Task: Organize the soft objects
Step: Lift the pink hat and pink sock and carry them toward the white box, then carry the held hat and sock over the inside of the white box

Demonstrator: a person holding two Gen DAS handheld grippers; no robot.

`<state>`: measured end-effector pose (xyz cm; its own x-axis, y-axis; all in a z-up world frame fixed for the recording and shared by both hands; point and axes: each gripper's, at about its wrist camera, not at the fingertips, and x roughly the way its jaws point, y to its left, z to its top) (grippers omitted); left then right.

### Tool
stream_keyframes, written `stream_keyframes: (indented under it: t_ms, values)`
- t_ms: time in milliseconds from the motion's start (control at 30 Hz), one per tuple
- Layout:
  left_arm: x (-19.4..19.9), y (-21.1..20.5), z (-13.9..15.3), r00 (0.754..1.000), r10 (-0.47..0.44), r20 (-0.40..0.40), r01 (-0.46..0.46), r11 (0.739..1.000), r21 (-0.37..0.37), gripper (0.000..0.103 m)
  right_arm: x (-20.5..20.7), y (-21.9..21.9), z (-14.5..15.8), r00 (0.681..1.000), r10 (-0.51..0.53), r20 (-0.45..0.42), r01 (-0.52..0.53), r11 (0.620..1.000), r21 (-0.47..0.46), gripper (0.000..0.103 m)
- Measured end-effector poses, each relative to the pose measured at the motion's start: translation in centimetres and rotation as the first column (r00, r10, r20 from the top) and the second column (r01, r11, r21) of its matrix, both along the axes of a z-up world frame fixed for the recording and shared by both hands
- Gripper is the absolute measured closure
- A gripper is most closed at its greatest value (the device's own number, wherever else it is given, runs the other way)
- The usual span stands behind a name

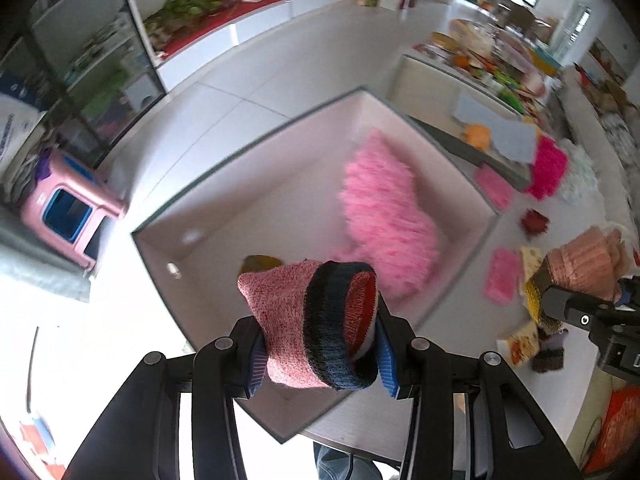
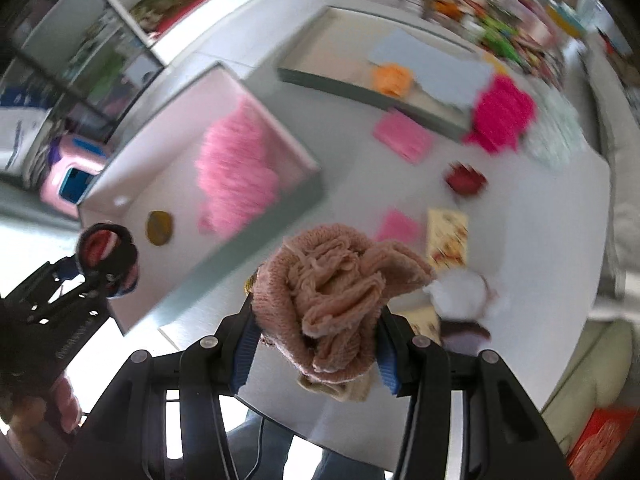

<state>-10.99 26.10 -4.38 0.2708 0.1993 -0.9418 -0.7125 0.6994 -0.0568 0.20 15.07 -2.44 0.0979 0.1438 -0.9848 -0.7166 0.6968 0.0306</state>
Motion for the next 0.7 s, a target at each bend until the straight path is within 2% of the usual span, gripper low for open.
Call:
stream_keyframes:
  t_ms: [300, 700]
  values:
    - [-1.5, 3.6, -1.6, 0.989, 0.142, -0.042, -0.142, 0.99, -0.002, 0.057, -1.6, 7.7, 0.1, 0.987, 0.161, 0.011, -0.161, 0.987, 0.005, 0.049]
    - [-1.2, 6.1, -3.6, 0.963, 0.253, -0.096, -0.253, 0.967, 0.015, 0.057, -2.4, 13.8, -1.6, 0.972, 0.235, 0.002, -0.235, 0.972, -0.002, 0.049]
